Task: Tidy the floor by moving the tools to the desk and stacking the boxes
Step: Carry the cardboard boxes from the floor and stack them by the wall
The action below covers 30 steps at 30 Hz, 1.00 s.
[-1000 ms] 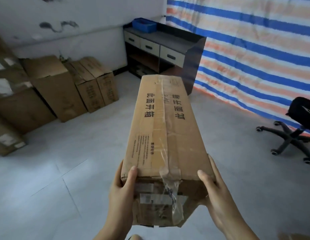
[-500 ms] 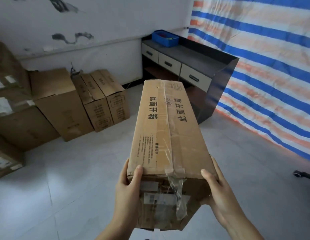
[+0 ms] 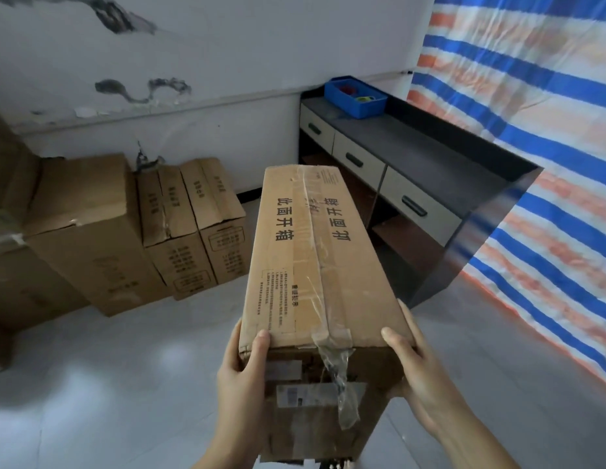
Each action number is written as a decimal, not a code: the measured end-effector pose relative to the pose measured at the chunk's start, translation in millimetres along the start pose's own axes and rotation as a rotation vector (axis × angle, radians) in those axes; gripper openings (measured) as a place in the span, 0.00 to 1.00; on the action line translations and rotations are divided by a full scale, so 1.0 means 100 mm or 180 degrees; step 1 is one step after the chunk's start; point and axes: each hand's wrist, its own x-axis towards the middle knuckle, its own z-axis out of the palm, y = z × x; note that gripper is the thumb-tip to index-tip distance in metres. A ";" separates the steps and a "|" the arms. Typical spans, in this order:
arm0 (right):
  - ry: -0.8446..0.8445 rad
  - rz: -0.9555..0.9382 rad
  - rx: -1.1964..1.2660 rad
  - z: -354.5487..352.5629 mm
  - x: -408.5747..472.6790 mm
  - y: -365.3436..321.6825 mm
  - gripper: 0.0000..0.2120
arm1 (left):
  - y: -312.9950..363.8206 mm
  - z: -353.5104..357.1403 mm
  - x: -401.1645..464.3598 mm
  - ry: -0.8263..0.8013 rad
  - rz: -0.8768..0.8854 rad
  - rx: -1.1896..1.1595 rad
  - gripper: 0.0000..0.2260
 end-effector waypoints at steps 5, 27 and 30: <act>-0.0183 0.0035 -0.0140 -0.09 1.10 -0.60 0.31 | 0.21 0.74 0.83 0.0164 -0.0005 -0.0088 0.12; -0.0811 0.0705 -0.0551 1.15 6.36 -1.51 0.31 | 0.78 2.15 5.56 0.1199 -0.0401 -0.0258 0.19; -0.0886 0.0823 -0.0600 1.24 6.96 -1.40 0.26 | 0.60 2.25 6.06 0.1392 -0.0477 -0.0273 0.20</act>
